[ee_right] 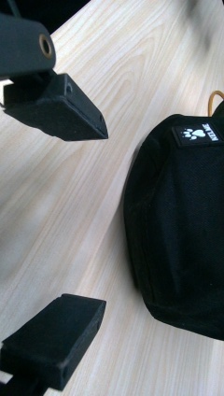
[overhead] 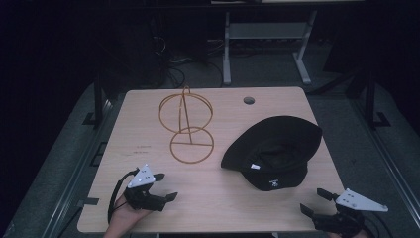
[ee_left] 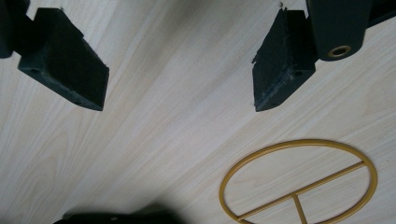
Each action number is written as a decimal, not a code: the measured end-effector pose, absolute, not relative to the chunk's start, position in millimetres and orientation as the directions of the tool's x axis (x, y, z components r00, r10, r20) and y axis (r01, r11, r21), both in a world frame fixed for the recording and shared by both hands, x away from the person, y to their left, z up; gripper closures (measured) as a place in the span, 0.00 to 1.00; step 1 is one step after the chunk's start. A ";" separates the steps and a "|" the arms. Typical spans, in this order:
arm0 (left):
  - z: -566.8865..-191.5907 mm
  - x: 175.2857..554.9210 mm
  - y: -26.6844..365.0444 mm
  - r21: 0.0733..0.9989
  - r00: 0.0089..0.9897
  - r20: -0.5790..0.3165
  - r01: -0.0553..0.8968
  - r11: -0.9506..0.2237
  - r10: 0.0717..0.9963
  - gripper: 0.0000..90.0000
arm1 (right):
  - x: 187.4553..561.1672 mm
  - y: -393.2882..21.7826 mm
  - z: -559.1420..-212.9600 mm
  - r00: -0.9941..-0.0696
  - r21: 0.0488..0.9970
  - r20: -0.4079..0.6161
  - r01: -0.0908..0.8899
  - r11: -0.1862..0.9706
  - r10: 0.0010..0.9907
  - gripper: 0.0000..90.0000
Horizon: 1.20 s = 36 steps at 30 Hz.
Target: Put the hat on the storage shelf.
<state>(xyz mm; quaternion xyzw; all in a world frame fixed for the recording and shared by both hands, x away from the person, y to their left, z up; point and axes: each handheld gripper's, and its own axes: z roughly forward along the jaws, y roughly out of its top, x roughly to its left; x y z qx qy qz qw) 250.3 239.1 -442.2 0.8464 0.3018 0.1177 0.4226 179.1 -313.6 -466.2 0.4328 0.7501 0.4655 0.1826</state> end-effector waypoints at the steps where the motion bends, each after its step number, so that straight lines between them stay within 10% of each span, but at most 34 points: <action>1: -442.0 250.4 239.0 0.788 0.789 -0.058 0.413 -0.458 0.611 0.20 | 179.2 -313.7 -466.2 -0.558 0.857 0.131 0.480 0.190 0.819 0.16; 36: -410.6 257.2 181.2 0.788 0.871 -0.055 0.338 -0.514 0.488 0.20 | 175.9 -322.3 -463.8 -0.553 0.867 0.143 0.470 0.165 0.821 0.16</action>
